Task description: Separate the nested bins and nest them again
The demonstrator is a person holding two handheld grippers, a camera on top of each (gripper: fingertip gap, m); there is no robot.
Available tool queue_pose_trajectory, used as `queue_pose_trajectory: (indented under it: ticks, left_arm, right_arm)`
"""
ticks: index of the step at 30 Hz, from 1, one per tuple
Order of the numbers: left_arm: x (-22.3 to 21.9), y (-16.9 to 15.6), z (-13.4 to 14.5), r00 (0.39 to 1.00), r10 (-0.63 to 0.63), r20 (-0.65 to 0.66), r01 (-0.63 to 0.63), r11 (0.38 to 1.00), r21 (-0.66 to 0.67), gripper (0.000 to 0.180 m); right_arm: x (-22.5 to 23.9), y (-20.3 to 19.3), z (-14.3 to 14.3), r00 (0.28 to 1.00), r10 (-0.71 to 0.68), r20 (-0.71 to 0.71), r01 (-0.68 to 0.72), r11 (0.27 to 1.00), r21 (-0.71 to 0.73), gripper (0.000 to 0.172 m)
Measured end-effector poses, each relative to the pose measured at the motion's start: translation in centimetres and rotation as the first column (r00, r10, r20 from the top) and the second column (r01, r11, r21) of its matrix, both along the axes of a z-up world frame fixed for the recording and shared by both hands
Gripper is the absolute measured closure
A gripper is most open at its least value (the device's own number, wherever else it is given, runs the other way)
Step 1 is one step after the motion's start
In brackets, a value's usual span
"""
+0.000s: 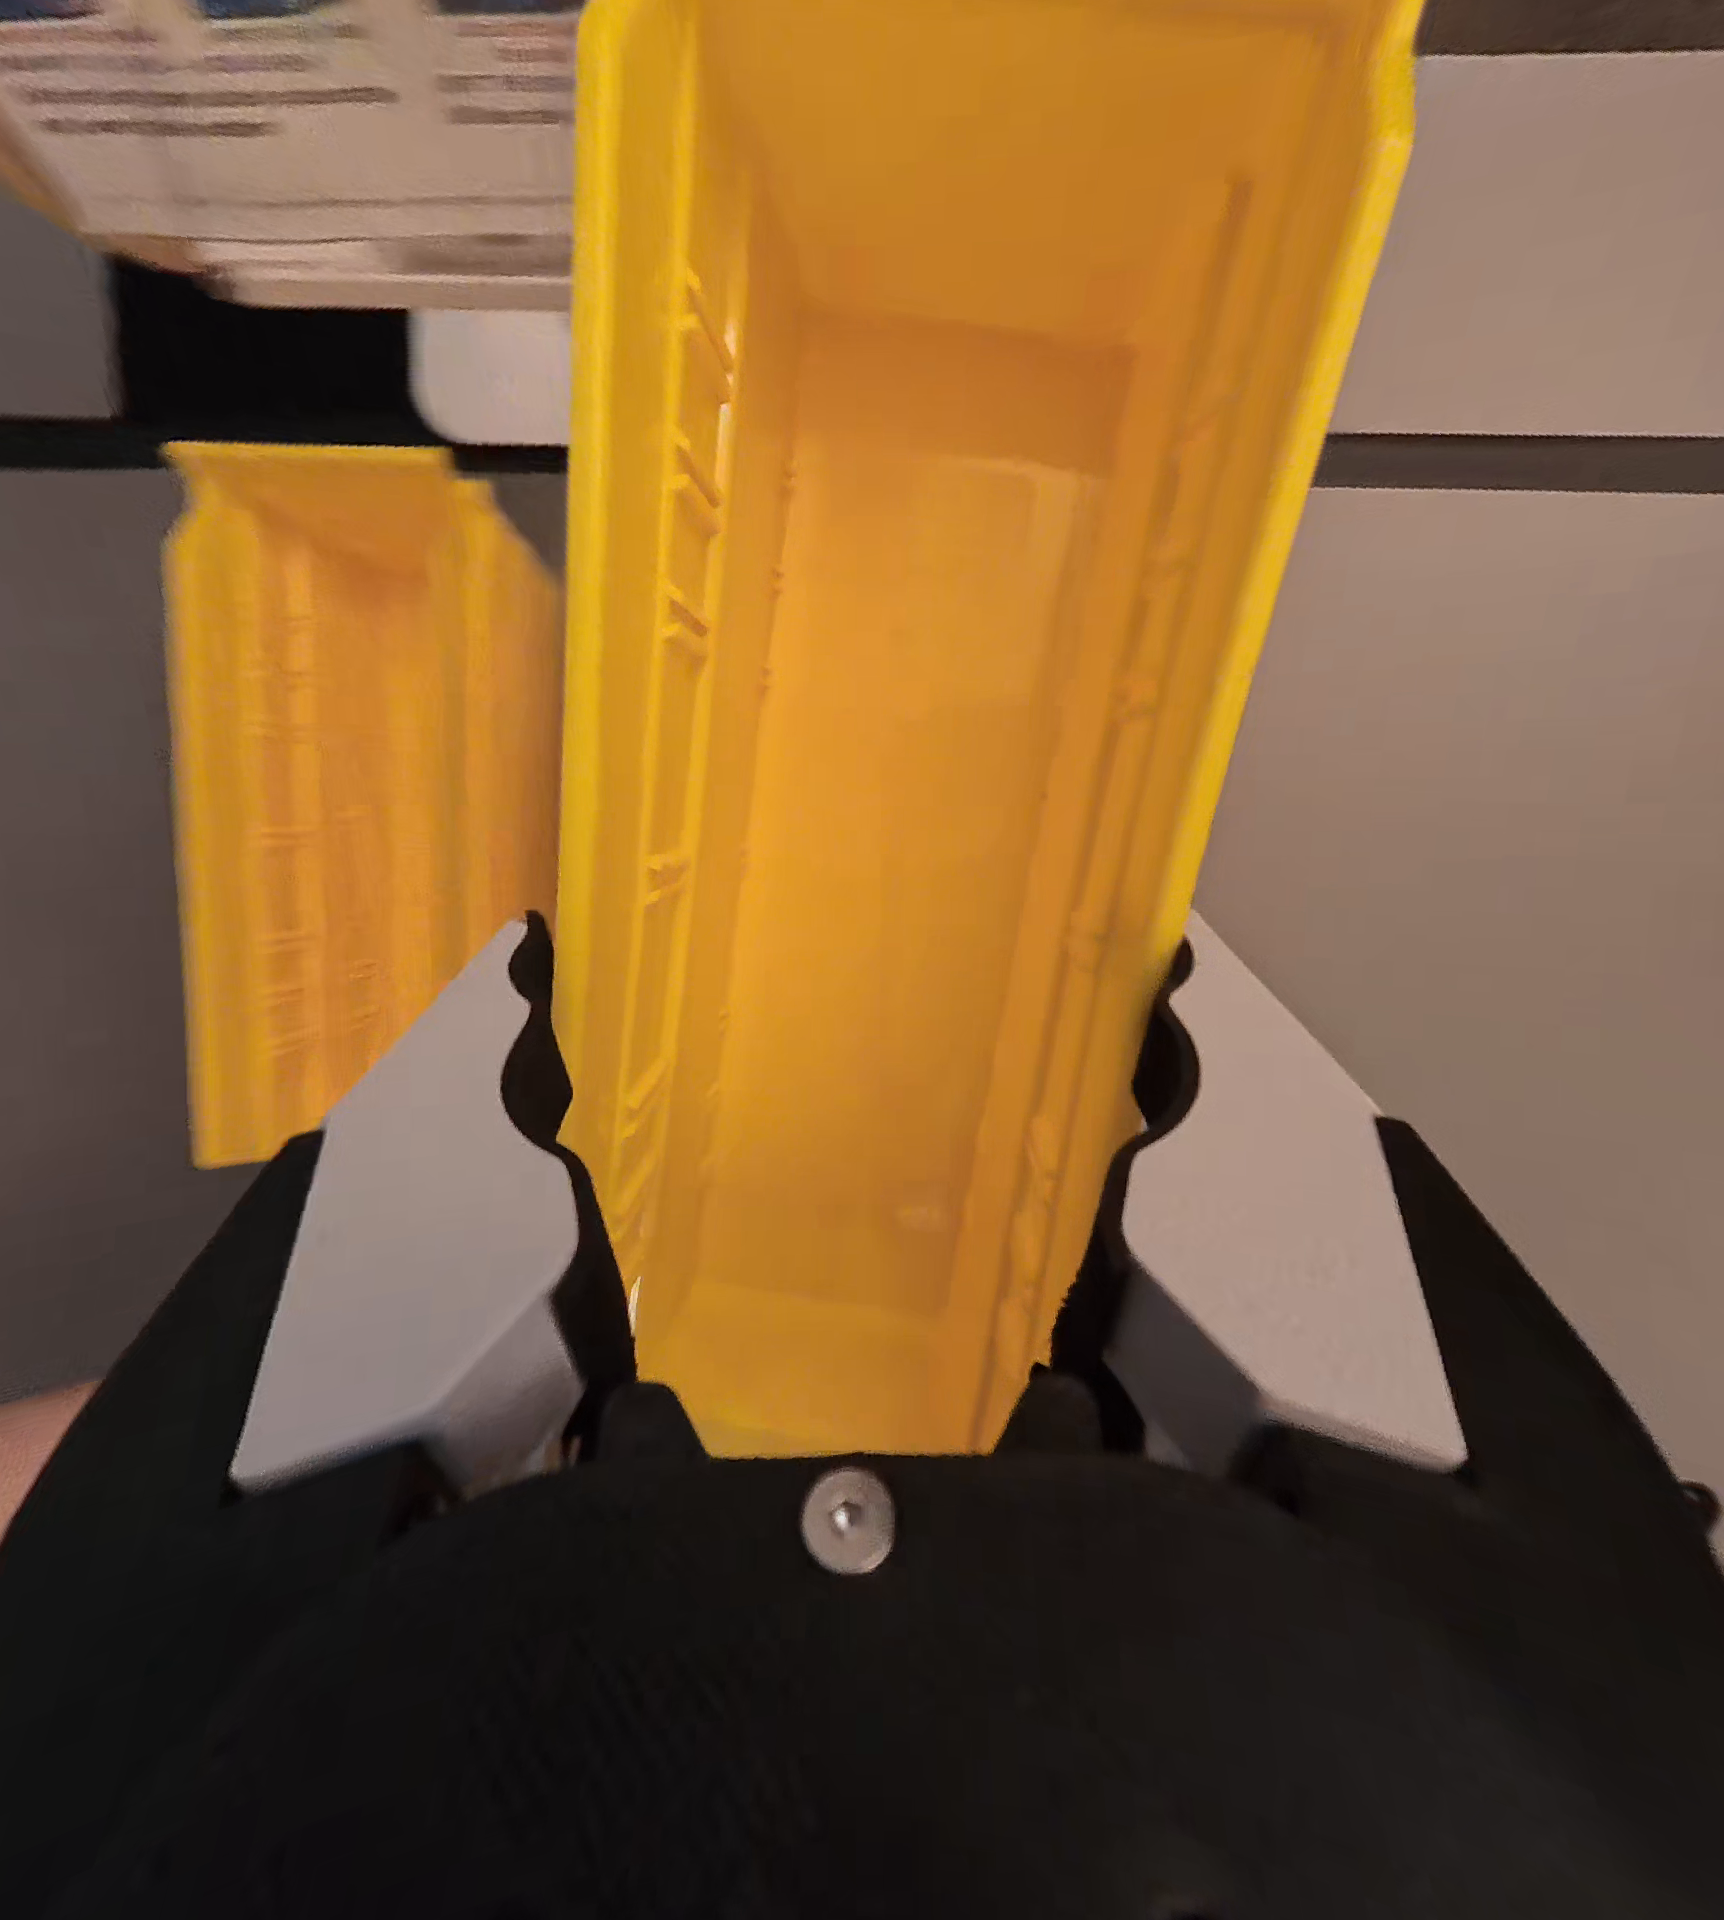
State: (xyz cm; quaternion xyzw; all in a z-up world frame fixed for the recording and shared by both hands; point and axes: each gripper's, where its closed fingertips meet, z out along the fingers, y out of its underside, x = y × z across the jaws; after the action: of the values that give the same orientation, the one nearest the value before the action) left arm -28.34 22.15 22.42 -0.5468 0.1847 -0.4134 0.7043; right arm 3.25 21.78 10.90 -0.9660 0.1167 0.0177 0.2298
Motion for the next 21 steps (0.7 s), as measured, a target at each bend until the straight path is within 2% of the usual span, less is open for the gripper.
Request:
queue_pose_trajectory:
  ticks: [4,8,11,14,18,21]
  left_arm:
    - [0.3,-0.6,0.4,1.000,-0.009,0.001,0.009,1.000,0.017,0.109]
    - [0.5,-1.0,0.6,1.000,-0.002,-0.006,0.002,1.000,0.030,0.109]
    - [1.0,-1.3,0.7,1.000,0.005,-0.024,-0.004,0.999,0.042,0.109]
    - [1.7,-1.6,0.7,0.999,0.010,-0.044,-0.008,0.999,0.051,0.110]
    - [2.5,-1.8,0.5,0.993,0.060,-0.100,-0.053,0.996,0.075,0.110]
    - [3.9,-2.2,0.2,0.990,0.040,-0.138,-0.029,0.997,0.076,0.109]
  right_arm:
    - [7.9,-2.3,-4.5,0.993,-0.065,0.098,0.066,0.998,-0.008,0.060]
    - [11.9,-3.3,-10.7,0.987,-0.042,0.153,0.051,0.997,-0.055,0.060]
    - [12.8,-3.5,-14.9,0.988,-0.014,0.152,0.028,0.995,-0.092,0.060]
    - [12.6,-3.5,-17.8,0.991,0.022,0.131,-0.006,0.993,-0.121,0.060]
    - [12.0,-3.3,-19.5,0.996,0.031,0.089,-0.020,0.992,-0.123,0.058]
    - [11.4,-3.2,-20.2,0.999,0.032,0.044,-0.026,0.992,-0.121,0.055]
